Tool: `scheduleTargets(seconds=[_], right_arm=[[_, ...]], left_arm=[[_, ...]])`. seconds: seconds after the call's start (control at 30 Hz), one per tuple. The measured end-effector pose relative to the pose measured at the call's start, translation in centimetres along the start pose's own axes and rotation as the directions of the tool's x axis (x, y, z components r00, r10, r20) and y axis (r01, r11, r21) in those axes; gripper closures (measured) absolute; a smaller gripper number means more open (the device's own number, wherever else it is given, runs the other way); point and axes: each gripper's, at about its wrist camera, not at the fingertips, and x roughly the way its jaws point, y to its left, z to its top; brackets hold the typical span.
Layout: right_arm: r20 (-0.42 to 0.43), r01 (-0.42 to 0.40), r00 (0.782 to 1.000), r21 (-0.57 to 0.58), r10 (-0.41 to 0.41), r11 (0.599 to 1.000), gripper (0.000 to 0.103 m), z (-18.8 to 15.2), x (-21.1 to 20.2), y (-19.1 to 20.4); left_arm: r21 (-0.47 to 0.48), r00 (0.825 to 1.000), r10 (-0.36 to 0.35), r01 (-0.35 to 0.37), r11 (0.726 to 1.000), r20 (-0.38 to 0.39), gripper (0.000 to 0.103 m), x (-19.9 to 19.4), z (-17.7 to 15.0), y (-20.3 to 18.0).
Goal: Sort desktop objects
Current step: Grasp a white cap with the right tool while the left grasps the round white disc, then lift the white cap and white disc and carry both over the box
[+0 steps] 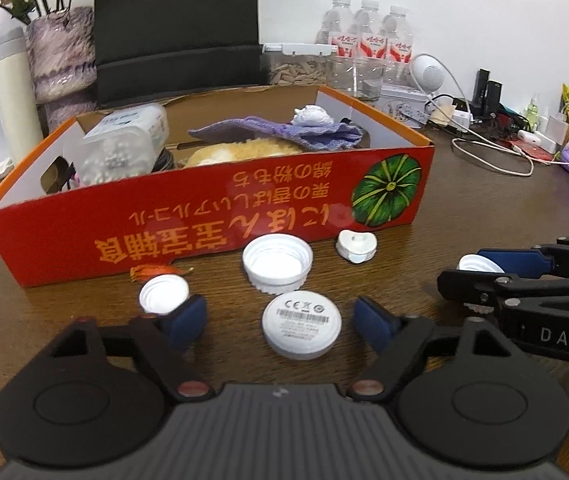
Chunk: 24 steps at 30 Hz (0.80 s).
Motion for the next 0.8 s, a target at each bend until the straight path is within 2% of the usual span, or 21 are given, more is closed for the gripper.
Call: scheduleTargets(seconds=[0.03,0.1,0.23,0.53,0.8], right_arm=[[0.0,0.001,1.0,0.001,-0.001,1.0,0.064,0.0,0.0,0.0],[0.002,0.005,1.0,0.002,-0.005,1.0,0.064,0.0,0.0,0.0],[0.005,0.009,1.0,0.001,-0.009,1.0,0.064,-0.1,-0.1,0.1],[0.027,0.016,1.0,-0.014,-0.015,1.0,0.064,-0.1,-0.4,0.6],[0.096,0.011,0.995,-0.003,-0.011,1.0,0.064,0.6,-1.5,1.5]], left_arm=[[0.006,1.0,-0.005,0.005,1.0,0.006,0.033,-0.1,0.0,-0.1],[0.015,1.0,-0.017,0.017,1.0,0.011,0.046,-0.2,-0.1,-0.3],[0.045,0.999,-0.03,0.029,0.999,0.023,0.063,-0.5,-0.2,-0.8],[0.026,0.999,-0.044,0.043,0.999,0.032,0.063,-1.1,-0.5,-0.2],[0.008,0.994,-0.05,0.05,0.999,0.097,0.063,-3.0,0.1,0.5]])
